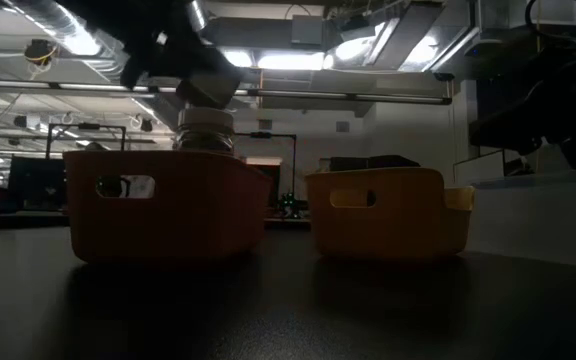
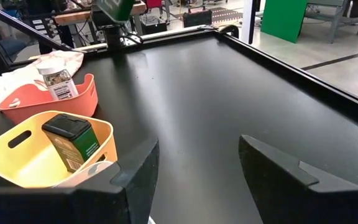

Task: Sort spices by type
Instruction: Put the black spice can into the yellow bin

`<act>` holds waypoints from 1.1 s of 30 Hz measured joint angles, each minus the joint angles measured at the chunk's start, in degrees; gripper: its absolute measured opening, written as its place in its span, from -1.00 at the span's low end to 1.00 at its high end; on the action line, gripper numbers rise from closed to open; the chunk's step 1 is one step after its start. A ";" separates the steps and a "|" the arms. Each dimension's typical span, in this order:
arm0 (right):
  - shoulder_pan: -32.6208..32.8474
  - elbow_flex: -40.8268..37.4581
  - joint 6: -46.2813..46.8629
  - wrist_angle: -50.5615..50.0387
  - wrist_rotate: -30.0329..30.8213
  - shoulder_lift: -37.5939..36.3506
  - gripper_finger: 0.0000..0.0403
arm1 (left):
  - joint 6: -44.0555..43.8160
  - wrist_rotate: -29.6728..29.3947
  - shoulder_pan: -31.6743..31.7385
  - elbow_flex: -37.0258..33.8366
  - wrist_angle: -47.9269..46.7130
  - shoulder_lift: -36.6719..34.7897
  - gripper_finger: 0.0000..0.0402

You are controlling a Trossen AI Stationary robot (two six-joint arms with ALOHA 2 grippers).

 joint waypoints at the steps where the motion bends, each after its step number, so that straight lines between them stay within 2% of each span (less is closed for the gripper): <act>1: 0.01 -0.01 0.02 0.18 0.00 -0.01 0.10 | 1.82 0.54 0.02 0.00 1.80 0.37 -0.51; 10: 0.01 -0.33 0.58 3.82 0.08 0.00 0.10 | 10.26 6.11 0.21 0.02 12.60 7.48 -0.50; 19: 0.00 -0.19 4.51 20.05 -6.30 4.03 0.10 | 19.33 13.73 0.63 0.00 28.23 15.65 -0.50; 26: 0.02 0.13 4.54 33.14 -11.92 13.67 0.10 | 19.48 19.42 2.75 0.00 32.99 19.03 -0.50; 29: 0.02 2.63 4.32 33.89 -12.53 19.05 0.10 | 19.16 20.56 3.52 0.00 33.10 19.86 -0.50; 33: 0.02 7.99 2.08 33.99 -12.53 29.69 0.10 | 19.45 23.07 4.17 0.00 34.35 20.89 -0.50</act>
